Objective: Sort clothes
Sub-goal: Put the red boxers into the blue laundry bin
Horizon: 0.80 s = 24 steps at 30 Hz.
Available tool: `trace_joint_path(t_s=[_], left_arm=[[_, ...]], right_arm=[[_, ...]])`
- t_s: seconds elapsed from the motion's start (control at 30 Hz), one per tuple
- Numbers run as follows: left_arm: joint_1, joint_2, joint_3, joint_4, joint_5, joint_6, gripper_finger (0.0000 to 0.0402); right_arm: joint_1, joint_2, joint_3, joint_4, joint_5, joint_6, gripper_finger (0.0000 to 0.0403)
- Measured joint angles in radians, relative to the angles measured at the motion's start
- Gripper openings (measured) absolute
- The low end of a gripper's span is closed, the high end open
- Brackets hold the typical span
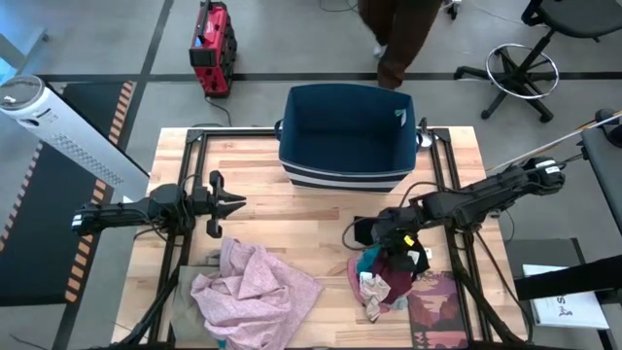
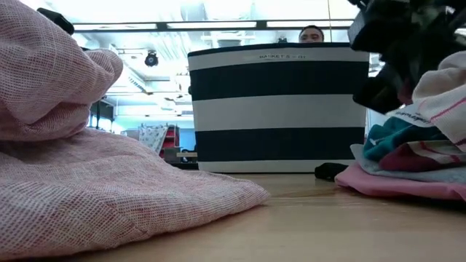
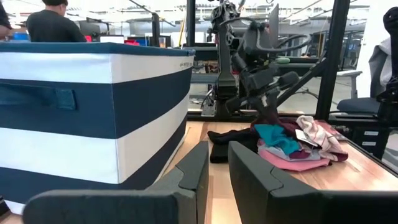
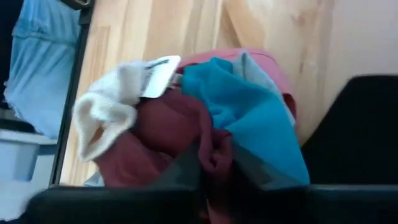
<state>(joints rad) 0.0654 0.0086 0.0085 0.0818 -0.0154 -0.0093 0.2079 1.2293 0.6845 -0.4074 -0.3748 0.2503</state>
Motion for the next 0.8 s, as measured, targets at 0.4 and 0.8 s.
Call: trace_joint_path(t_s=[0.4,0.8], left_arm=[[0.000,0.000,0.000,-0.001,0.000,0.000,0.0050],[0.000,0.000,0.000,-0.002,0.000,0.000,0.0050]], right_arm=[[0.066,-0.018,0.242,-0.271,0.058,-0.028,0.0002],[0.111,-0.018,0.366,-0.443,0.213,-0.022,0.0001]])
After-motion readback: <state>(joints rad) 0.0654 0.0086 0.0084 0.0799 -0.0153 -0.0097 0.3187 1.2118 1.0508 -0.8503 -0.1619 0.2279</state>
